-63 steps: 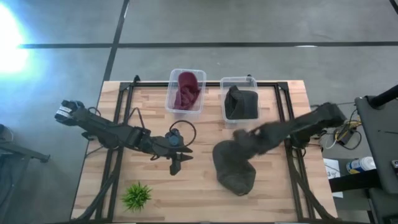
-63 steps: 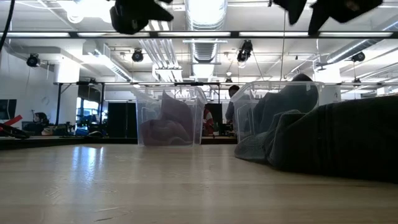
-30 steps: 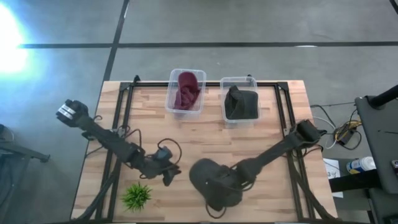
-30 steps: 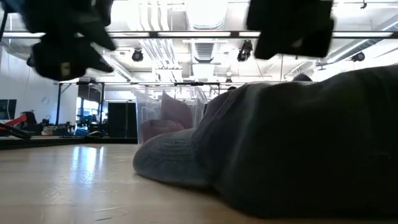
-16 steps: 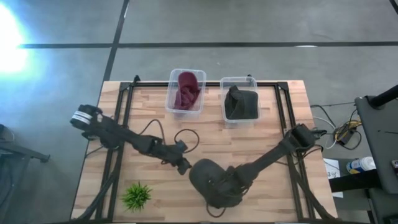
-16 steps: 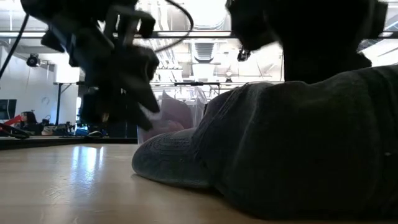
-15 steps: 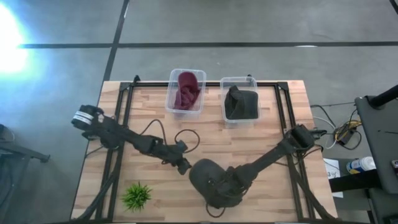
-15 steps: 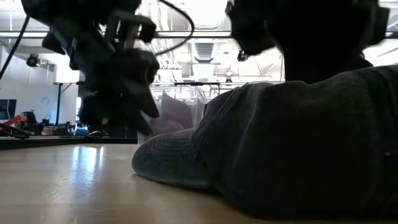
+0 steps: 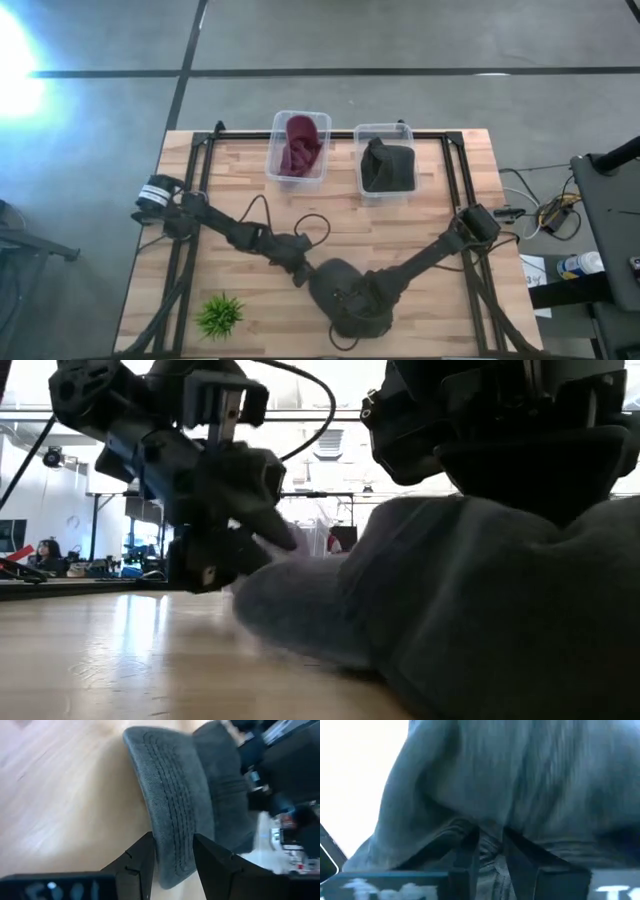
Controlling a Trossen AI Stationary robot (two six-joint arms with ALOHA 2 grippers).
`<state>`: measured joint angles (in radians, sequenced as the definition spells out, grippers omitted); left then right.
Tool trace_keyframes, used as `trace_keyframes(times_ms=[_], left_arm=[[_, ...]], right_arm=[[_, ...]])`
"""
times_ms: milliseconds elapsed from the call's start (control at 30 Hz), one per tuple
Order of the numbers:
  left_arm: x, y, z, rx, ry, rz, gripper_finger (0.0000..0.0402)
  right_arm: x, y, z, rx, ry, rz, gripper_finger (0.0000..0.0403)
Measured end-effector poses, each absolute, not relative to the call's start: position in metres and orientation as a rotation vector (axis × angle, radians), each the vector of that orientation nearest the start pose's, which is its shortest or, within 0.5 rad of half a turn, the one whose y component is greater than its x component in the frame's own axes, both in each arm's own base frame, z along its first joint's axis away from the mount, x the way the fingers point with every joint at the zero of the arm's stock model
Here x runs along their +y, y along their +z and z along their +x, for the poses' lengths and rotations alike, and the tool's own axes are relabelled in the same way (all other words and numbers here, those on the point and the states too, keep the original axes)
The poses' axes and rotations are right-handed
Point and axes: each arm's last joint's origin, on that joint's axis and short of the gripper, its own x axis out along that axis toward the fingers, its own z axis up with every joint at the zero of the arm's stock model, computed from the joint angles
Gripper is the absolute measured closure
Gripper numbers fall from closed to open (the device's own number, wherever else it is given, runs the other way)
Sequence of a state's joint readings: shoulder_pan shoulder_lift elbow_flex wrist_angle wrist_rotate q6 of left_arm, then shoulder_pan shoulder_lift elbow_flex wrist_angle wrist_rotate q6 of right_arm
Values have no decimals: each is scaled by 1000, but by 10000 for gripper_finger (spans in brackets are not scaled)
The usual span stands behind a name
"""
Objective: Pick & Place hat
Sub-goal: Put the black cap into the right transparent bin
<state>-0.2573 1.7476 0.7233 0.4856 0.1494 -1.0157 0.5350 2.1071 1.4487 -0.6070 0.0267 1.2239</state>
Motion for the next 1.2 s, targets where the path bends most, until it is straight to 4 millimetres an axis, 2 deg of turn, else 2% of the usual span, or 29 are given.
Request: trace_keyframes(times_ms=[133, 267, 400, 500, 600, 767, 900, 967, 1067, 1200], left_arm=[[-90, 143, 321, 662, -150, -963, 274], [-95, 159, 331, 619, -298, -955, 289], [-99, 171, 338, 590, -344, -926, 321], [-98, 174, 341, 569, -328, -920, 356], [-98, 177, 339, 577, -305, -917, 390], [-97, 191, 328, 596, -237, -902, 391], [-92, 227, 318, 458, -185, -934, 393], [-90, 253, 313, 347, -147, -947, 394], [-84, 298, 305, 163, -16, -889, 395], [-75, 357, 297, -6, 229, -670, 395]], right_arm=[[206, 137, 361, 1267, -339, 690, 321], [203, 138, 363, 1234, -348, 657, 321], [200, 139, 364, 1211, -366, 650, 319], [199, 147, 362, 1181, -375, 630, 321], [203, 176, 353, 1130, -365, 615, 325], [214, 245, 312, 964, -363, 641, 330], [218, 296, 269, 776, -373, 675, 333], [216, 312, 247, 702, -412, 666, 333], [212, 322, 221, 640, -485, 640, 333], [206, 326, 204, 638, -536, 609, 333]])
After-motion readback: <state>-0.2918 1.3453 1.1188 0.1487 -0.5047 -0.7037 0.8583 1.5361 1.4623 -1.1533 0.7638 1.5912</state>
